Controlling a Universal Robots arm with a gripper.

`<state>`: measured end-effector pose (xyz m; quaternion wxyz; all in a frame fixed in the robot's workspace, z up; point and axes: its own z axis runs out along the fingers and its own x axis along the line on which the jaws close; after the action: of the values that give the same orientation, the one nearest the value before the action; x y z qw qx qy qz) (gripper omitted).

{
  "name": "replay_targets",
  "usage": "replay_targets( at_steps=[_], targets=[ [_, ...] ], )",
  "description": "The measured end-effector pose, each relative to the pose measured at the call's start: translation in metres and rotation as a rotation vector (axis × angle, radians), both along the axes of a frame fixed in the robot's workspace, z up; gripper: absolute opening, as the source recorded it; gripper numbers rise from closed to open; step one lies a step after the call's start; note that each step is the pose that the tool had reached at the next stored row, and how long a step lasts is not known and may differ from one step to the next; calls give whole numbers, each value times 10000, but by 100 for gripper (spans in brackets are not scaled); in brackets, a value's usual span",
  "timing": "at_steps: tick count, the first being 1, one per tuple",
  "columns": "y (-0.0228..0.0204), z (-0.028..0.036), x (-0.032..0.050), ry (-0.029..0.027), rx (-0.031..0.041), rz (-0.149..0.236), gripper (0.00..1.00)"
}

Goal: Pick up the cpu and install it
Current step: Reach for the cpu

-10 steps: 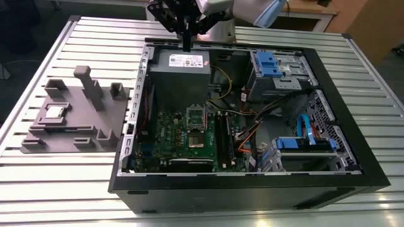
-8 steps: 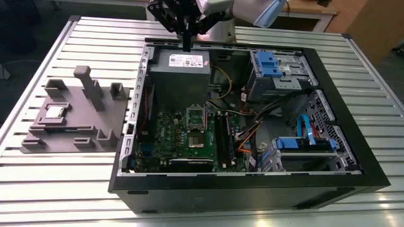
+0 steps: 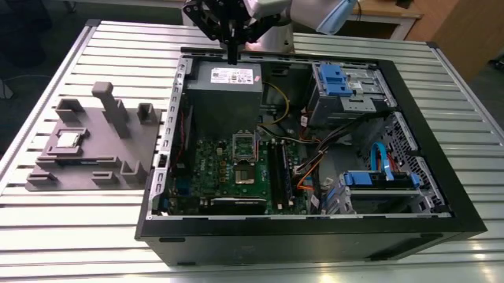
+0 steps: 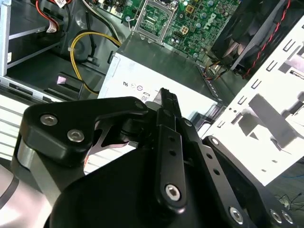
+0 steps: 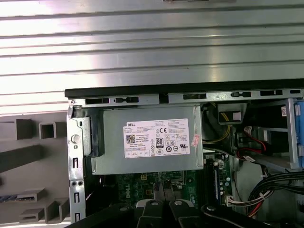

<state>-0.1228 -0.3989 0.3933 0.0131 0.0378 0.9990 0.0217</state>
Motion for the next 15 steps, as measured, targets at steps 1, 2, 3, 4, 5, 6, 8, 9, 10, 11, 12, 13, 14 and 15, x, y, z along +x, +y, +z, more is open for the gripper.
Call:
replay_targets(
  at_steps=[1, 2, 3, 4, 5, 6, 8, 9, 10, 11, 12, 13, 14, 15],
  targets=[
    [0, 0, -4, 0, 0, -1, 10],
    [0, 0, -9, -1, 1, -2, 10],
    [0, -1, -15, -1, 1, -1, 10],
    [0, 0, -21, -1, 0, 0, 10],
    [0, 0, -28, 0, 0, 0, 10],
    [0, -1, -33, 0, 0, 0, 10],
    [0, -1, -36, 0, -1, 1, 10],
    [0, -2, -39, 0, -1, 0, 10],
    [0, -3, -41, -1, 1, -1, 10],
    [0, -4, -42, -1, 1, -1, 10],
    [0, -4, -44, -1, 1, 0, 10],
    [0, -3, -46, 0, 0, -1, 10],
    [0, -3, -48, 0, 0, -1, 10],
    [0, -3, -49, -1, 1, 0, 10]
  ],
)
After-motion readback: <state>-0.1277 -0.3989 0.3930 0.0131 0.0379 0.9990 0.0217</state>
